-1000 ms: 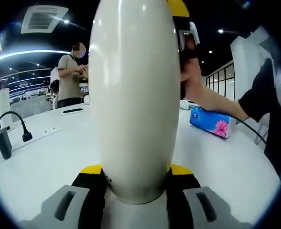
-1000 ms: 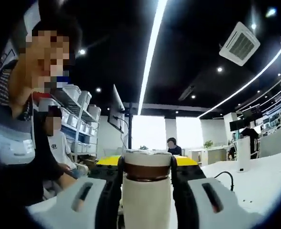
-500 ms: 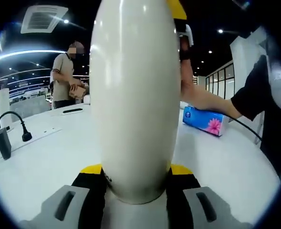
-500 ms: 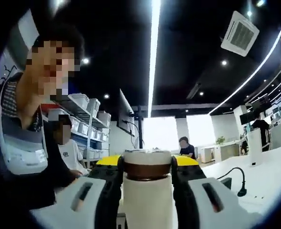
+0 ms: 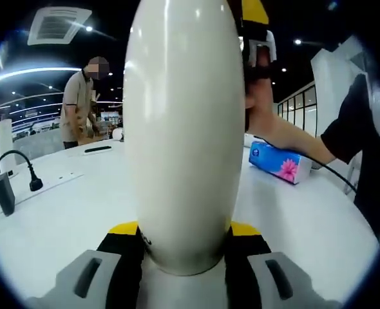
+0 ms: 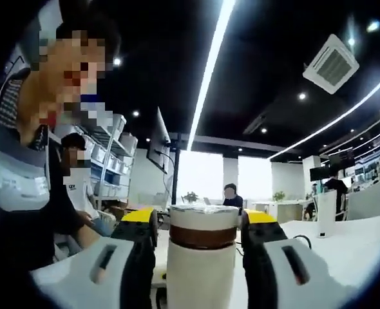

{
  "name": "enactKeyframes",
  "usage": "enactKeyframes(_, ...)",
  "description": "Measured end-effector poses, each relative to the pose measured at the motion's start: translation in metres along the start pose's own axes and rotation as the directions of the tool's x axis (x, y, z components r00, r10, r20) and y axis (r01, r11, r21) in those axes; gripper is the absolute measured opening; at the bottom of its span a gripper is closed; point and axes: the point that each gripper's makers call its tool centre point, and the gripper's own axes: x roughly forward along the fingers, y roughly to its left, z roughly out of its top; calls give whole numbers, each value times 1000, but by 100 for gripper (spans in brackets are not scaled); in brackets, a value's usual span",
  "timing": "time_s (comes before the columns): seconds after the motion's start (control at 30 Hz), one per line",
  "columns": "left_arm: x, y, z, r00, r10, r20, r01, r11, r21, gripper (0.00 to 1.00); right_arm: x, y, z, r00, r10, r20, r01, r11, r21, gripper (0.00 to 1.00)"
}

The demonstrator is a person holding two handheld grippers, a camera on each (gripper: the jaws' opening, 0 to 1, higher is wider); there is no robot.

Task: Grasp the water cup twist off the cup lid place the cup lid on the table

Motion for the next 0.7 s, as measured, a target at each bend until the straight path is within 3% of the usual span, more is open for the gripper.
enactKeyframes(0.13, 0, 0, 0, 1000, 0, 0, 0, 1000, 0, 51, 1, -1, 2, 998, -68, -7, 68, 997, -43, 59)
enactKeyframes(0.2, 0, 1, 0, 1000, 0, 0, 0, 1000, 0, 51, -1, -7, 4, 991, -132, -9, 132, 989, -68, 59)
enactKeyframes(0.37, 1, 2, 1, 1000, 0, -1, 0, 1000, 0, 51, -4, -7, 12, 975, -220, 5, 219, 968, -124, 59)
enactKeyframes(0.5, 1, 1, 1, 1000, 0, -1, 0, 1000, -1, 51, -6, -7, 15, 955, -298, 4, 293, 939, -179, 58)
enactKeyframes(0.7, 0, -5, 3, 1000, 0, -1, 0, 1000, 0, 51, -7, -4, 14, 906, -424, -16, 399, 865, -304, 57)
